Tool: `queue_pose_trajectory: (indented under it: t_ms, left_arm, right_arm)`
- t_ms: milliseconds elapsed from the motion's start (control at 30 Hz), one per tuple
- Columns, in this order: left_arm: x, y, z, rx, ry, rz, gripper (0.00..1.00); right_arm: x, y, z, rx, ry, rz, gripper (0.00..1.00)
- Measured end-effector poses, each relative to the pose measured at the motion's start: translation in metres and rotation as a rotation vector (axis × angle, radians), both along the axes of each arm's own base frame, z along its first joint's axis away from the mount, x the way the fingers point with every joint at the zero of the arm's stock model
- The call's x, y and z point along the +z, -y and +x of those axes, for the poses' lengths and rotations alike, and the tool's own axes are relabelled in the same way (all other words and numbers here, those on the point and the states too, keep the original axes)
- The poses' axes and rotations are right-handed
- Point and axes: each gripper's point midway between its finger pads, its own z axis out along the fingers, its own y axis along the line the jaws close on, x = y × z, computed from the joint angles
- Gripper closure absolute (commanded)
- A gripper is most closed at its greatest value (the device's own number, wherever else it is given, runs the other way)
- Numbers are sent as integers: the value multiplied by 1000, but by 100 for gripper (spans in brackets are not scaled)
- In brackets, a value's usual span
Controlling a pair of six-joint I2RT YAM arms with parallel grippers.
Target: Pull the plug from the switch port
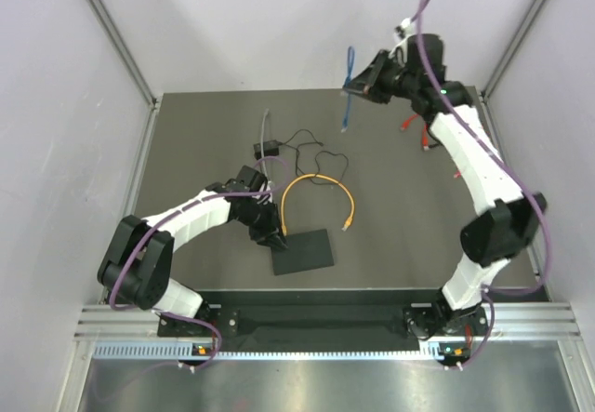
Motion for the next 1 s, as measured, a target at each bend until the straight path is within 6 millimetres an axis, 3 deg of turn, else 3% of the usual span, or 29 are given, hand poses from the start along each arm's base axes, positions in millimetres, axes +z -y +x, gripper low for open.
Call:
queue_pose_trajectory:
  t_ms: [100,200,267,333,500,633,833,1000]
  left_arm:
    - [0,0,0,0,1,-1,76]
    - [0,0,0,-1,1,-1,76]
    - [0,0,0,-1,1,-2,76]
    - [1,0,0,-2,3,-3,76]
    - [4,1,0,-5,14,-10,75]
    - [6,1,1,-6,22,-14,76]
    - [7,1,1,-6,25,-15,76]
    - [7,1,1,-6,29,-14,75]
  right_arm:
    - [53,36,-24,-123,103,-16,100]
    - [79,80,-34,-273,159,-55,100]
    - [82,113,-36,-383,156,-91,100]
    - [69,146,-34,-492,121,-132,100]
    - [8,214,-26,-686,-41,-262,100]
    - [-21,253,-17,-774,-112,-349,100]
    - [-62,292,3,-842,-190,-449,100]
    - [-99,300,19,-841,-258,-486,100]
